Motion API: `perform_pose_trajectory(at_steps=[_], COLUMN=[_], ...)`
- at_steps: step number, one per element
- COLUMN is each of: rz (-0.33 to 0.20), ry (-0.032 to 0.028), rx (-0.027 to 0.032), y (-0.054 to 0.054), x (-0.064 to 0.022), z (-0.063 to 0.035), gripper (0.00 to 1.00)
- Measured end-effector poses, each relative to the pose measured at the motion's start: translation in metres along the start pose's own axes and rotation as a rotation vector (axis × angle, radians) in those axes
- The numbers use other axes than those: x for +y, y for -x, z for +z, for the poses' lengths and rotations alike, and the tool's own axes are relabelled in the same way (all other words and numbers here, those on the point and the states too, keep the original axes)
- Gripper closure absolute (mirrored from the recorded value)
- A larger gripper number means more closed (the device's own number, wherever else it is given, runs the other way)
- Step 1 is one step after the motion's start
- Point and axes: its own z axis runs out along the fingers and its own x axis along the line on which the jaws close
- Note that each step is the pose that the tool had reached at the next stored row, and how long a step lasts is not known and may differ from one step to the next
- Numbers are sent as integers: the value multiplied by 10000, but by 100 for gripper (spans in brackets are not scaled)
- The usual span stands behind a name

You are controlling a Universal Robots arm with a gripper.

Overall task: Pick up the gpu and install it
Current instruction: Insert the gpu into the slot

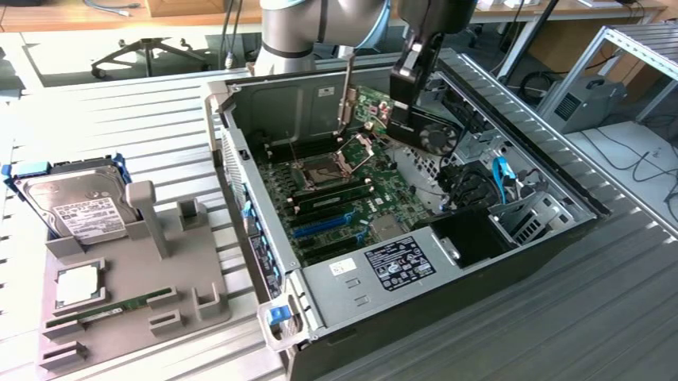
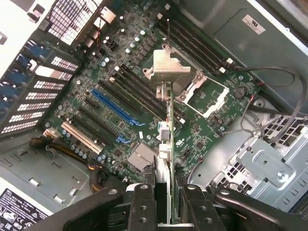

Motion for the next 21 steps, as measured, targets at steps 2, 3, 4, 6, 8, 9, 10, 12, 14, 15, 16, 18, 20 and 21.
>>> perform_pose_trajectory(at_steps=[2,3,4,6,8,9,10,12,14,15,16,18,20,21], rz=[-286,-477,-581,-866,-1132,-1244,-1339,-1569,-1816,-1921,-2056,-2301,-2500,-2603], ry=[4,7,9,13,17,19,20,24,27,29,31,35,37,39], rx=[-11,-19,-23,-35,-45,-49,-53,-62,-72,-76,-81,-91,-99,-103], y=[0,0,0,0,0,0,0,0,0,0,0,0,0,0], x=[0,0,0,0,0,0,0,0,0,0,0,0,0,0], z=[0,0,0,1,1,1,1,1,1,1,1,2,2,2], gripper=[74,74,74,74,74,74,74,74,74,74,74,74,74,74])
